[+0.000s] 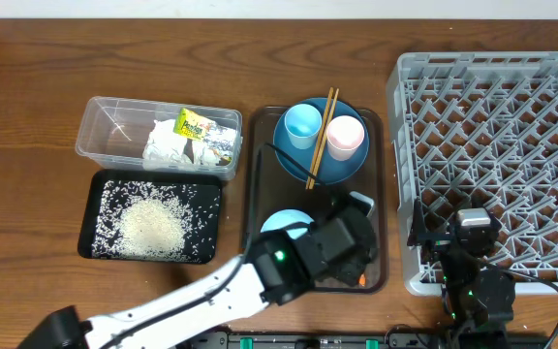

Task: Sort waste into correct bins and load items into the dishwasher rack
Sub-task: 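Carry the empty bowl back and set it on the brown tray, then lower the left gripper onto the orange carrot and grasp it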

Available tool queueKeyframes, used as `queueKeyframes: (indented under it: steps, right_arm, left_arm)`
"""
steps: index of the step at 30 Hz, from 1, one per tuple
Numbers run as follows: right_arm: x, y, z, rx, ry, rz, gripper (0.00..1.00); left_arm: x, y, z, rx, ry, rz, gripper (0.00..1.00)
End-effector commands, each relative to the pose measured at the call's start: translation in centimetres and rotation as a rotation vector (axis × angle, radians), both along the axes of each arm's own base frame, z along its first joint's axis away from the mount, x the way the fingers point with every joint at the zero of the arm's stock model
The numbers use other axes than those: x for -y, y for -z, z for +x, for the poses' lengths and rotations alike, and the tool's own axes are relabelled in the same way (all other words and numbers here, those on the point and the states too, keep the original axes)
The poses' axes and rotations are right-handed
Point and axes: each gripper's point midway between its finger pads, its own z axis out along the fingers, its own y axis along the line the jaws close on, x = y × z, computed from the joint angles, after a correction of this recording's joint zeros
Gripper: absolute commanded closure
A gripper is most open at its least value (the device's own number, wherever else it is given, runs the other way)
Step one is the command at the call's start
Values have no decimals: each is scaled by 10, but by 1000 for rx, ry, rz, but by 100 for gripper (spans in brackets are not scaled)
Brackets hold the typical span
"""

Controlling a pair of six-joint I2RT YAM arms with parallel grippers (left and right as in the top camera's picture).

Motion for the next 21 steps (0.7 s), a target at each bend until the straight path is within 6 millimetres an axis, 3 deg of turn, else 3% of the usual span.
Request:
queueKeyframes:
  steps: [1, 9, 15, 21]
  right_arm:
    - [-2, 1, 0, -5, -8, -5, 1]
    - [-2, 1, 0, -5, -8, -5, 1]
    - [-2, 1, 0, -5, -8, -5, 1]
    - [-2, 1, 0, -5, -8, -5, 1]
  left_arm:
    - [3, 12, 11, -2, -162, 18, 66]
    - [27, 67, 7, -9, -154, 99, 66]
    - [19, 96, 20, -14, -310, 143, 66]
    - [16, 113, 19, -44, -355, 169, 65]
